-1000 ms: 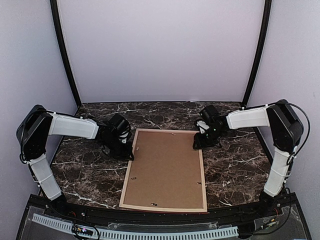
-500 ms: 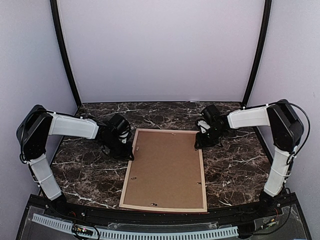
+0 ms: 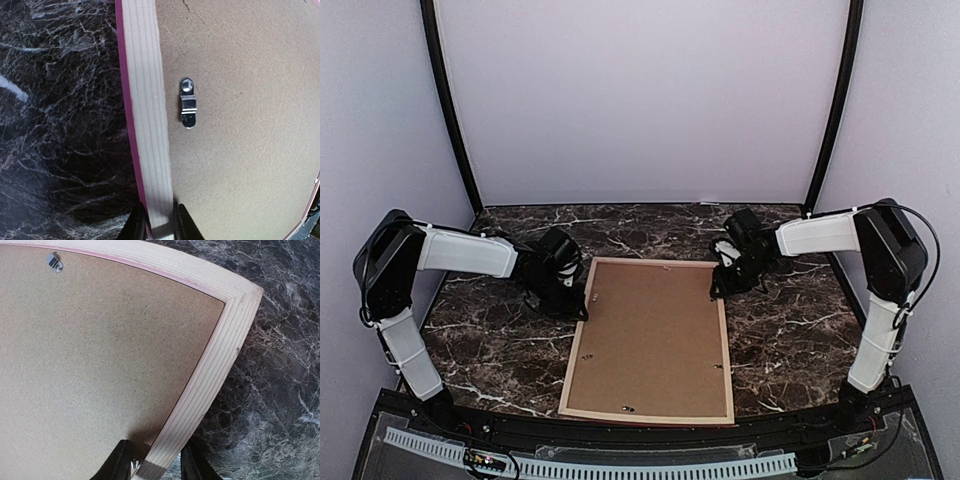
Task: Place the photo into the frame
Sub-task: Press the fastener onto the backboard.
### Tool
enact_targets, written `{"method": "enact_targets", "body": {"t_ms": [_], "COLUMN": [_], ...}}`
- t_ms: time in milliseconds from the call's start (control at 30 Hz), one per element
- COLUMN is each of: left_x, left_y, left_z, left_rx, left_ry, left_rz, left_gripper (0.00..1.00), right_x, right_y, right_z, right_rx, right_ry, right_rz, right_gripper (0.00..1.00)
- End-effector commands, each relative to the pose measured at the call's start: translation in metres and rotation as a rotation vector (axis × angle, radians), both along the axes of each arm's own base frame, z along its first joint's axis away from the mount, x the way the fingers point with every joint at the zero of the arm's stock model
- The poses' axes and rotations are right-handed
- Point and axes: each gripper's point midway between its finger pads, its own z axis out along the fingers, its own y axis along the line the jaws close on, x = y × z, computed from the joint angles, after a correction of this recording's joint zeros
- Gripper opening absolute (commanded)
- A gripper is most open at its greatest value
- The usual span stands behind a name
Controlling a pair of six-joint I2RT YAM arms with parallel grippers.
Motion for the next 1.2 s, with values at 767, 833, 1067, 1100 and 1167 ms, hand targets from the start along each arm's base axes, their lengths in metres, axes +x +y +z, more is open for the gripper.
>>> {"method": "enact_targets", "body": {"t_ms": [767,833,1067,1100,1167], "left_x": [-0.007,-0.007,-0.006,-0.005,-0.006], "left_y": [0.002,0.002,-0.001,-0.001,-0.002], "left_z": [0.000,0.000,0.000,-0.001,-0.001], "left_rx": [0.010,0.011,-0.001,-0.003,-0.009], "left_ry": [0.008,0.005,-0.005,-0.007,-0.006], "left_rz": [0.004,0.010,0.025,0.026,0.024], "left_gripper": [0.19,0.19,0.19,0.19,0.19], "right_x": [-0.013,-0.007,-0.010,-0.013,-0.020], "right_y": [-0.010,-0.010,-0.012,-0.012,-0.012], "right_z": [0.000,0.007,0.027,0.028,0.032], "right_rx": [0.035,0.052,0.117,0.131,0.161], "right_ry": [0.105,0.090,0.067,0.069,0.068], "right_rz": [0.058,0.037,-0.036,-0.046,-0.061], "right_gripper": [0.51,0.54,0.63,0.64,0.65]}}
